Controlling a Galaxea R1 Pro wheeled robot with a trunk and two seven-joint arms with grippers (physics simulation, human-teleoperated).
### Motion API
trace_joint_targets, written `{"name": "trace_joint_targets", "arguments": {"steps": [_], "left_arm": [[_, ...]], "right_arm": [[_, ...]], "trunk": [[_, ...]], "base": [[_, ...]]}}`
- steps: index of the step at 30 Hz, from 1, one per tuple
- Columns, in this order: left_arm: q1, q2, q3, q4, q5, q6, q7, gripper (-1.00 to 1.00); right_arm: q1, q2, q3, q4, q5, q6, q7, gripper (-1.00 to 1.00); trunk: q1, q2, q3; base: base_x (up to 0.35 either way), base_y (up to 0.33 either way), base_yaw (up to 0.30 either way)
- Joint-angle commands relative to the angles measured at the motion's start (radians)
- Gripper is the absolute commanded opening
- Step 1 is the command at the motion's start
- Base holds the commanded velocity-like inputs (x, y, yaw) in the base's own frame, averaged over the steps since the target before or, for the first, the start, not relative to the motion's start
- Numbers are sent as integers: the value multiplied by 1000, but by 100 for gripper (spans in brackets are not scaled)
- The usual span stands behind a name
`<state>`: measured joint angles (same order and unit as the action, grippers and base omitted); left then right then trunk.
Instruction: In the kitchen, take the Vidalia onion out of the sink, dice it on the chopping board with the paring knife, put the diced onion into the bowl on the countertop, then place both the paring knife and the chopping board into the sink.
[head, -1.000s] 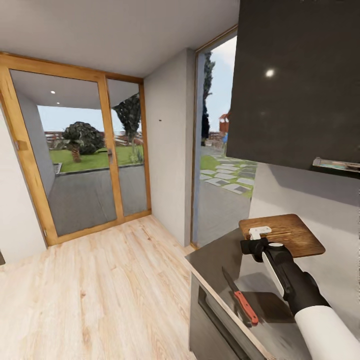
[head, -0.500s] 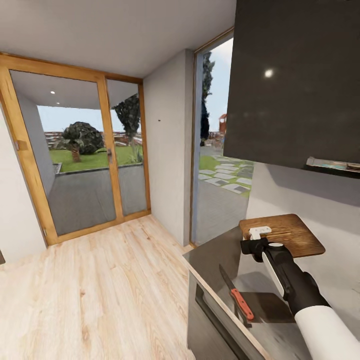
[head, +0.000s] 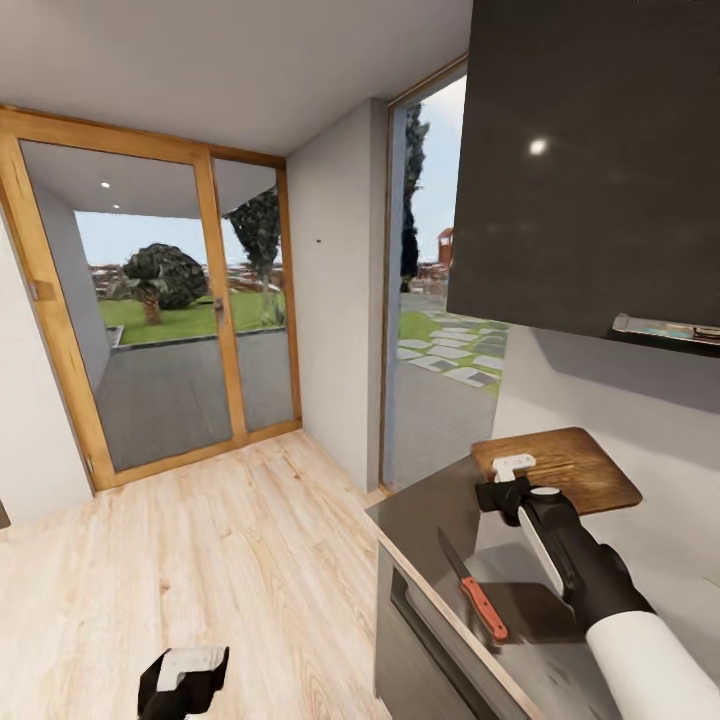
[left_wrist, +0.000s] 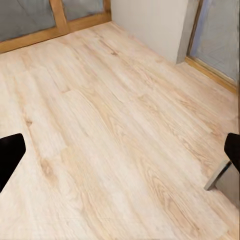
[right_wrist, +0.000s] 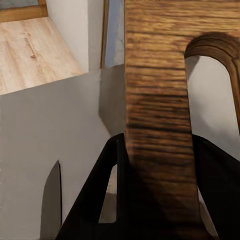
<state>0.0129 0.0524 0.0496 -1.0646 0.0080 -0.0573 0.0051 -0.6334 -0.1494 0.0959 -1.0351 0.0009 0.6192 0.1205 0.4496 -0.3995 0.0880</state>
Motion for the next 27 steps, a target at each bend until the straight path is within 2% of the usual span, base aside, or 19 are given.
{"name": "trace_joint_targets", "arguments": {"steps": [1,5,8,13,14,16,17,20,21,24,25,27], "left_arm": [[3,0,1,-37,1,3,0,100],[29,0,1,-94,2,-5,-15,100],[128,-1,1,-109,2,-105,-41,100],[286,-2,0,-145,1,-267,-46,100],[302,-2,0,-150,2,-289,-46,100],[354,-4,0,-157,3,-386,-46,100],[380,-5,-1,-124,3,-482,-46,100],[394,-6,-1,-20,4,-624,-45,100],[397,-13,-1,41,4,-680,-43,100],[399,-37,1,169,7,-723,-41,100],[399,-44,3,261,12,-732,-41,100],[400,-47,4,314,16,-734,-41,100]], "right_arm": [[0,-1,7,-1,4,4,1,-100],[0,-1,15,1,4,4,1,-100],[0,-1,16,1,4,4,1,-100],[0,-1,16,1,4,4,1,-100],[0,-1,16,1,4,4,1,-100],[0,-1,16,1,4,4,1,-100],[0,-1,16,1,4,4,1,-100],[0,-1,16,1,4,4,1,-100],[0,-1,16,1,4,4,1,-100],[0,-1,16,1,4,4,1,-100],[0,-1,16,1,4,3,2,-100],[0,-2,16,1,4,3,2,-100]], "trunk": [[0,0,0],[0,0,0],[0,0,0],[0,0,0],[0,0,0],[0,0,0],[0,0,0],[0,0,0],[0,0,0],[0,0,0],[0,0,0],[0,0,0]], "base": [[0,0,0],[0,0,0],[0,0,0],[0,0,0],[0,0,0],[0,0,0],[0,0,0],[0,0,0],[0,0,0],[0,0,0],[0,0,0],[0,0,0]]}}
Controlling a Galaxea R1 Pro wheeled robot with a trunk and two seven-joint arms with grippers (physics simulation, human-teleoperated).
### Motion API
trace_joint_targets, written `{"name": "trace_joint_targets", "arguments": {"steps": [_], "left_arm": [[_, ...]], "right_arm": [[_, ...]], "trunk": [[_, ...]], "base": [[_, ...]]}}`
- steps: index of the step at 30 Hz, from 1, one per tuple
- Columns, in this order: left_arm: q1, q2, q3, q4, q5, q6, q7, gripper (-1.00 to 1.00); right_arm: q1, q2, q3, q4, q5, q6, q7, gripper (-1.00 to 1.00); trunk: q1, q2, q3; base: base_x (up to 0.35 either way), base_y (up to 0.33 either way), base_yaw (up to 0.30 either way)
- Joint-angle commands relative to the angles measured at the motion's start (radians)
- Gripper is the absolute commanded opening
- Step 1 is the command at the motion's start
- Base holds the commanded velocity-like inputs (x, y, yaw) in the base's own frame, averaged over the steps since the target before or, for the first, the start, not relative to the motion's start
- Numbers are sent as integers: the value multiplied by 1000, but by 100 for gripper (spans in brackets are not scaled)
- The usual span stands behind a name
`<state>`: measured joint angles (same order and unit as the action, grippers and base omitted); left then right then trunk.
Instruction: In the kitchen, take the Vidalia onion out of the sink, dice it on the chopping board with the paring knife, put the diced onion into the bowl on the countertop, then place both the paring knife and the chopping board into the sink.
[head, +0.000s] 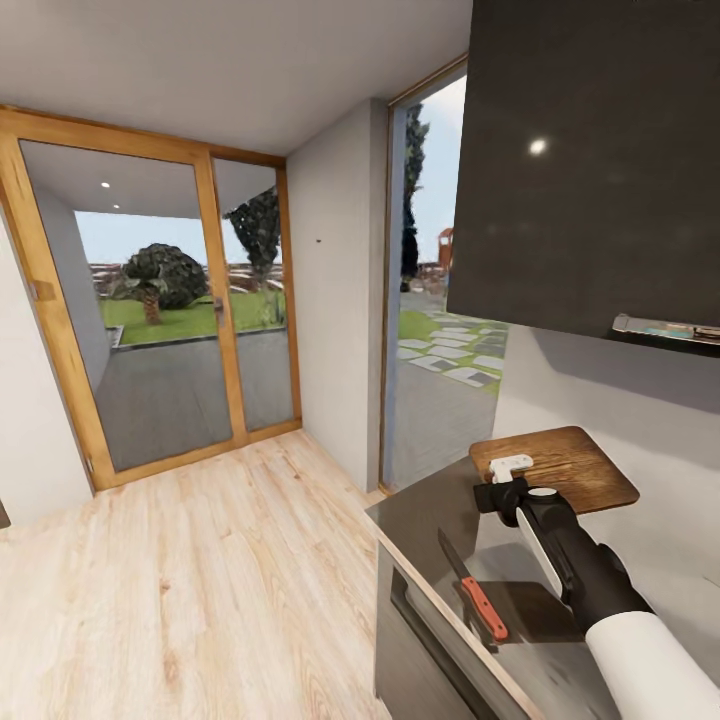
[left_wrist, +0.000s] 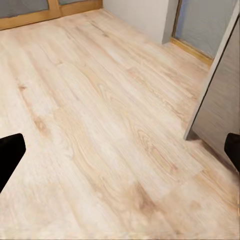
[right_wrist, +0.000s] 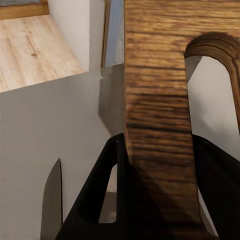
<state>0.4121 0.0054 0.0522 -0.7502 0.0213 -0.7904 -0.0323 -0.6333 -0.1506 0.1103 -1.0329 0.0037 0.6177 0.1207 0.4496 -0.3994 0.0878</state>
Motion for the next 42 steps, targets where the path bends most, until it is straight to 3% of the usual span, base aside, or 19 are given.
{"name": "trace_joint_targets", "arguments": {"steps": [1,18,42], "left_arm": [[0,-3,1,29,4,-2,-4,100],[0,-10,6,192,4,-3,-6,100],[0,-10,7,219,3,-3,-7,100]], "right_arm": [[0,-1,2,-1,1,4,2,-100],[0,3,7,-2,1,2,5,-100],[0,-8,6,-3,4,-2,5,-100]], "trunk": [[0,-1,0],[0,-1,0],[0,-1,0]], "base": [[0,0,0],[0,0,0],[0,0,0]]}}
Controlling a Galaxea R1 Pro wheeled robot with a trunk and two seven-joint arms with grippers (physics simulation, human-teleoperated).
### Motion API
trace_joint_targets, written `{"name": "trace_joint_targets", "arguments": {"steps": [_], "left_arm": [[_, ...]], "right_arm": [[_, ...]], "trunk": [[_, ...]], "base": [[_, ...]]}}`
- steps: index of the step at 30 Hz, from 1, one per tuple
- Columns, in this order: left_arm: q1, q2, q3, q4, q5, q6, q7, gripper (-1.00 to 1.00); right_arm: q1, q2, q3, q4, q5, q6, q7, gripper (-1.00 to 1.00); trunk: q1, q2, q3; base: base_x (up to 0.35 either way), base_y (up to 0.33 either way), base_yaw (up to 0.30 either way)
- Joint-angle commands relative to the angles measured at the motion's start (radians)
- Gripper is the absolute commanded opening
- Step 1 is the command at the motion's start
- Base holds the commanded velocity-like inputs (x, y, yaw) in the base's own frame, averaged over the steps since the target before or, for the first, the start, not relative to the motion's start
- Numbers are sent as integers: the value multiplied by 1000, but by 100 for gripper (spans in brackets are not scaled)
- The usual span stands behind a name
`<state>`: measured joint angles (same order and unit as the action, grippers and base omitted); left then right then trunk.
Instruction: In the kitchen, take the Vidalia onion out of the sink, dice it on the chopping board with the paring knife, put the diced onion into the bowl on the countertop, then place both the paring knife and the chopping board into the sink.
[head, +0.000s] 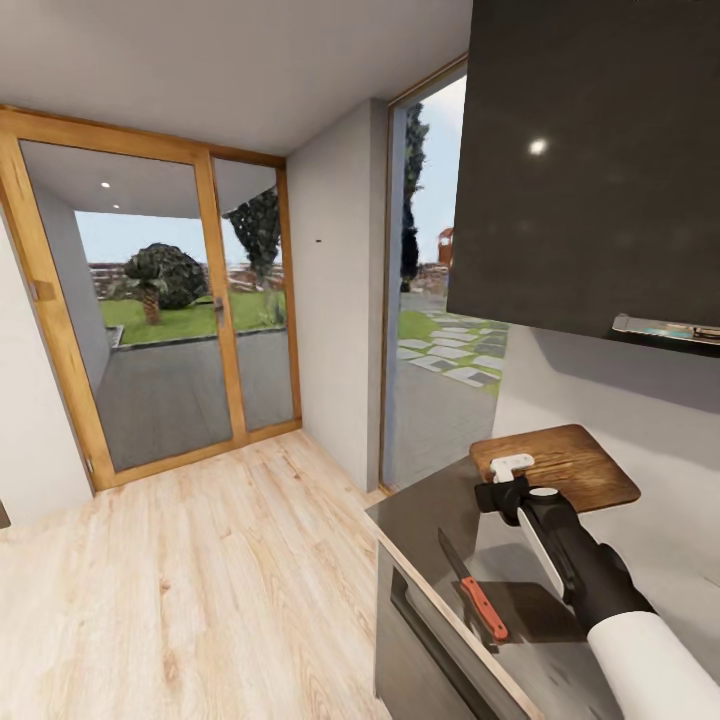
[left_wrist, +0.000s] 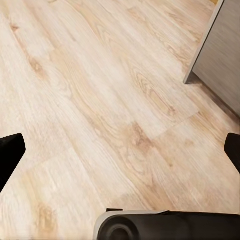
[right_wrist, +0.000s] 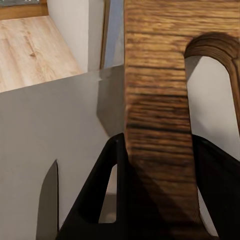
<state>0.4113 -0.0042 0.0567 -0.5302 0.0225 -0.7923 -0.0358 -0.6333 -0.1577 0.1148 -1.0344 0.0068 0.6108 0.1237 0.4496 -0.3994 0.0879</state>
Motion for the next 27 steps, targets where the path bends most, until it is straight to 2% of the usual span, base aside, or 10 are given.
{"name": "trace_joint_targets", "arguments": {"steps": [1,5,11,27], "left_arm": [[1,0,3,0,2,-1,-3,100],[1,-1,2,1,2,-1,-3,100],[0,-2,2,1,2,-1,-4,100],[0,-1,2,2,2,-1,-4,100]], "right_arm": [[0,-2,2,-1,1,3,2,-100],[0,-3,2,-2,0,-4,2,-100],[0,-3,2,-3,1,-5,2,-100],[0,-3,2,-3,1,-5,2,-100]], "trunk": [[0,-1,0],[0,-1,0],[0,-1,0],[0,-1,0]], "base": [[0,0,0],[0,0,37],[-1,-61,234],[-159,-256,276]]}}
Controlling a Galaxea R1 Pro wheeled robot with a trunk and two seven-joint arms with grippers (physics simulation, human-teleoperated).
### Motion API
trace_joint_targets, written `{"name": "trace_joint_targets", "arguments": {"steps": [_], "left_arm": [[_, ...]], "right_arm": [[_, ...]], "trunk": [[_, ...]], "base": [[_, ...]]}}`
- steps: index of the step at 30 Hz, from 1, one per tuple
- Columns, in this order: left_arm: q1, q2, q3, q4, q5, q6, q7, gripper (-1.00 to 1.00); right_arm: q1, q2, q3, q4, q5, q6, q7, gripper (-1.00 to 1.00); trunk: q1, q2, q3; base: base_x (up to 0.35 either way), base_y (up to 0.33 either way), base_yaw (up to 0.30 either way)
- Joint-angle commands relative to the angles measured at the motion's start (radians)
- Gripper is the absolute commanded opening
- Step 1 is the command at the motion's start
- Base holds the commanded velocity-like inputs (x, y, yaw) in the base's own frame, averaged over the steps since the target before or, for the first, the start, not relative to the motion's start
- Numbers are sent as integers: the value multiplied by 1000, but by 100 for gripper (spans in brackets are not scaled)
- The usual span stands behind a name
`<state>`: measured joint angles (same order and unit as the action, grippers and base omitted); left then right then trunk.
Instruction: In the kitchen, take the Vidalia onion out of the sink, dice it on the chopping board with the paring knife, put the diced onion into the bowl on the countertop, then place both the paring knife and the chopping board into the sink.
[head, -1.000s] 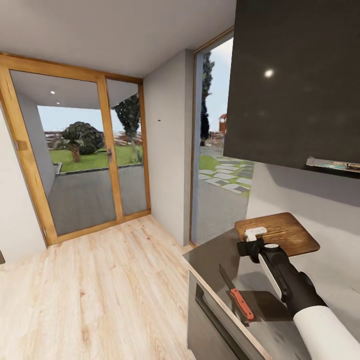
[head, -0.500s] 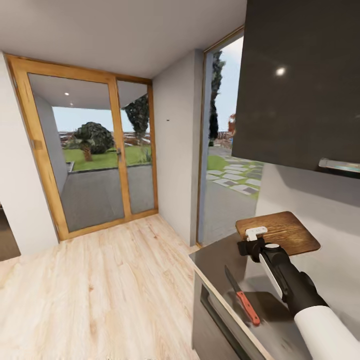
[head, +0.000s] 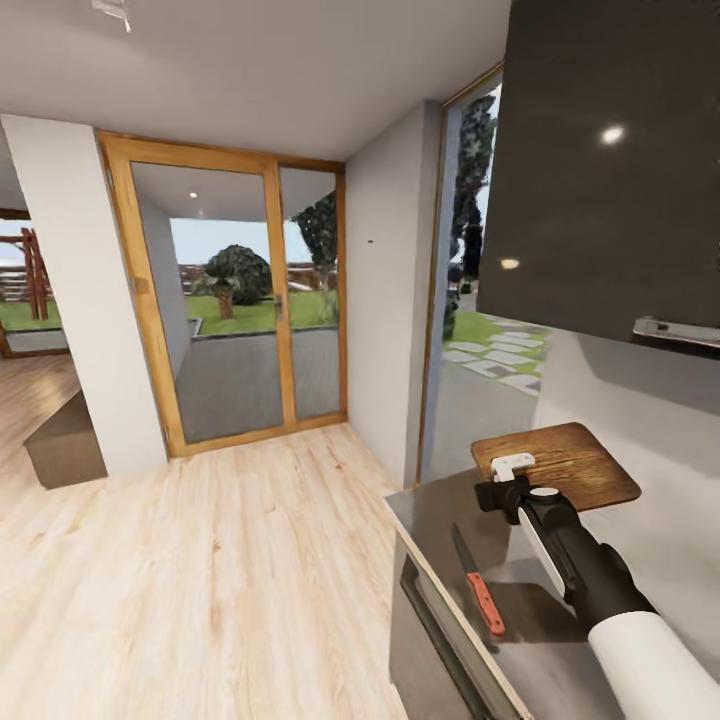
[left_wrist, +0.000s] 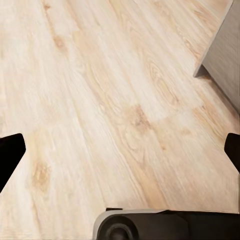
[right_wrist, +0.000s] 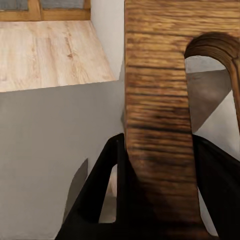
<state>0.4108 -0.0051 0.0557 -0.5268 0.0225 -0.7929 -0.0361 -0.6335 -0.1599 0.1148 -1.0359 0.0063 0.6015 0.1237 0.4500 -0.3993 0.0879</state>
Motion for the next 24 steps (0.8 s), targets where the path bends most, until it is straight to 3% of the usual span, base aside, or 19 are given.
{"name": "trace_joint_targets", "arguments": {"steps": [1,16,24], "left_arm": [[1,0,3,-1,2,-1,-4,100],[1,2,3,-1,2,-2,-2,100],[1,2,3,-1,2,-2,-2,100]], "right_arm": [[0,-1,2,-1,1,4,2,-100],[0,-1,2,-1,1,4,2,-100],[0,-1,2,-1,1,4,2,-100]], "trunk": [[0,-1,0],[0,-1,0],[0,-1,0]], "base": [[-239,-220,277],[-314,-23,277],[-76,0,277]]}}
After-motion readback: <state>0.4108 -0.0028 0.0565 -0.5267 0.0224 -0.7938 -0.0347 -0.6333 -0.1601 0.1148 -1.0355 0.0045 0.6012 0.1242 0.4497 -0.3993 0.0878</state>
